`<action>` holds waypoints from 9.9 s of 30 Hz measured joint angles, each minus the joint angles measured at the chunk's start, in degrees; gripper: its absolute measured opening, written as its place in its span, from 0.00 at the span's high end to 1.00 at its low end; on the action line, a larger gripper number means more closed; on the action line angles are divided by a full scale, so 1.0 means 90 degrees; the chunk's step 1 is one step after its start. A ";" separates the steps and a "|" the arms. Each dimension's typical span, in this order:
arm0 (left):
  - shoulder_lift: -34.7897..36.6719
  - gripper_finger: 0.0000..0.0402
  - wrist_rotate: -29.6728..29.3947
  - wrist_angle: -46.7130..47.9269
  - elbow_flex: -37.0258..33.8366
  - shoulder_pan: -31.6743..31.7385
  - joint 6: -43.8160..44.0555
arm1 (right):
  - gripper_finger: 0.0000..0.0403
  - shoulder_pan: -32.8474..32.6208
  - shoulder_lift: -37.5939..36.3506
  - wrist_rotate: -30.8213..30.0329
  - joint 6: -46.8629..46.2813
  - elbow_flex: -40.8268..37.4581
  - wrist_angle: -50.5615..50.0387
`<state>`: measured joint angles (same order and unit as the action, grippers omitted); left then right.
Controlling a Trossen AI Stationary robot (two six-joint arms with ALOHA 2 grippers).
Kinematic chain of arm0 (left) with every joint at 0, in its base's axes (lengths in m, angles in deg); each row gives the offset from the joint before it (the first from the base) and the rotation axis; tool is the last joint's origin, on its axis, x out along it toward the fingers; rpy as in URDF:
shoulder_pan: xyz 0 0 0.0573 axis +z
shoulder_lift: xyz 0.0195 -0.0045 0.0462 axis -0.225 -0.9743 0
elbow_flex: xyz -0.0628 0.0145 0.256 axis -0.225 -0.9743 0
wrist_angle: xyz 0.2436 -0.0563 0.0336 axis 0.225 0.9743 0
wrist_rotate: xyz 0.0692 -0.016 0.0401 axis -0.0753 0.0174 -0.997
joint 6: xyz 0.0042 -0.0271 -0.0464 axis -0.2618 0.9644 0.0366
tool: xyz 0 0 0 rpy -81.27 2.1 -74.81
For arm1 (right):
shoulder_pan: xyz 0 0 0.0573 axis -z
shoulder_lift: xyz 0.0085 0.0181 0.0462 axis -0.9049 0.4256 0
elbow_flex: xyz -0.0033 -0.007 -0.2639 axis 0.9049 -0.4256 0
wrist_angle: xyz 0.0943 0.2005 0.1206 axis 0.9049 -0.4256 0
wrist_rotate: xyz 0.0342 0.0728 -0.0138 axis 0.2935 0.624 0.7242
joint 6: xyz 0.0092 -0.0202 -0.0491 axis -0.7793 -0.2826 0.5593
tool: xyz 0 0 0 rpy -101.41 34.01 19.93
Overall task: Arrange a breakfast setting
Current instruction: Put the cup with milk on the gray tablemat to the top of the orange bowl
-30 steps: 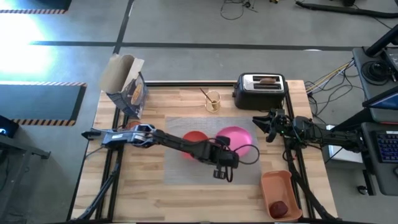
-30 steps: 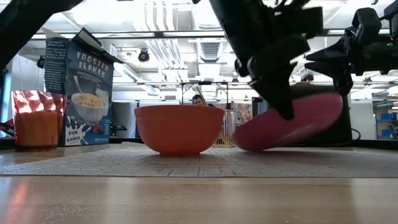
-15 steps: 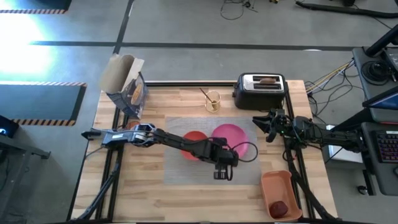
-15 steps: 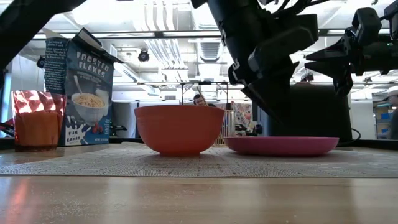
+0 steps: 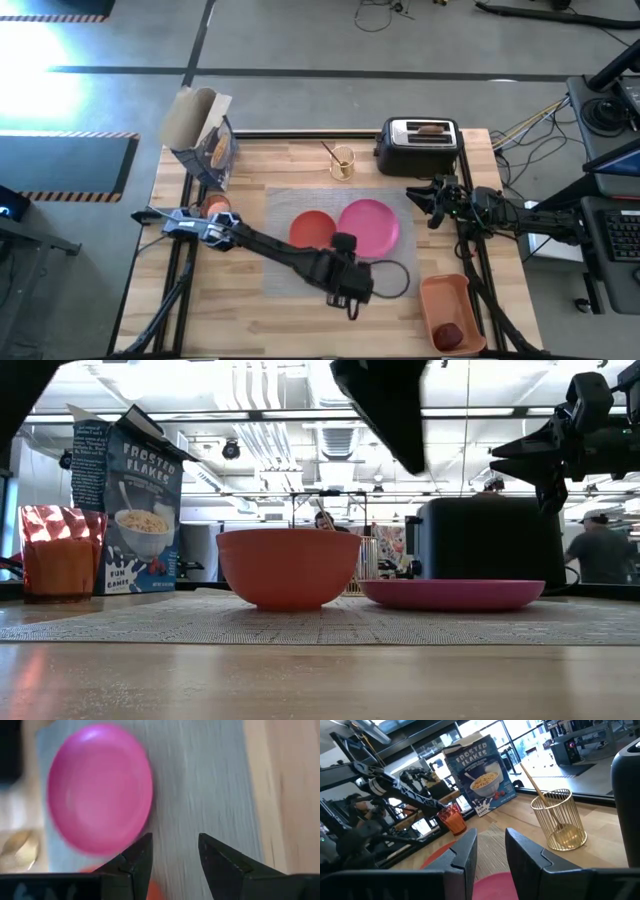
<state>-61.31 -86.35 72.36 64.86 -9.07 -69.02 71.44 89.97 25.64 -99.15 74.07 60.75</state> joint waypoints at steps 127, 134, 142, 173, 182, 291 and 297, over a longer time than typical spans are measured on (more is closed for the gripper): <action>0.7845 0.98 0.0802 0.0547 -0.9399 0.0885 0.5007 | 0.77 0.0000 0.0000 0.0002 0.0000 0.0000 0.0000; 0.7845 0.86 0.0803 0.0583 -0.9415 0.0885 0.5009 | 0.77 0.0000 0.0000 0.0001 0.0002 0.0000 0.0000; 0.7845 0.79 0.0803 0.0476 -0.9577 0.0885 0.4961 | 0.77 0.0000 0.0000 0.0002 0.0002 0.0000 0.0000; 0.7772 1.00 0.0542 0.0265 -0.8716 0.0930 0.4304 | 0.77 0.0000 -0.0001 0.0002 0.0001 0.0000 0.0000; 0.6906 1.00 0.0144 -0.0082 -0.7822 0.1416 0.2389 | 0.77 0.0000 -0.0002 0.0000 0.0002 0.0000 0.0000; 0.3790 0.85 0.2079 -0.2596 -0.5725 0.3275 -0.4672 | 0.77 0.0000 0.0000 0.0002 0.0001 0.0000 0.0000; 0.3790 0.78 0.2081 -0.2562 -0.5725 0.3265 -0.4126 | 0.77 0.0000 0.0000 0.0002 0.0000 0.0000 0.0000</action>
<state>-27.21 -67.62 49.30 13.33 20.32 -106.15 71.44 89.97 25.66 -99.15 74.07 60.75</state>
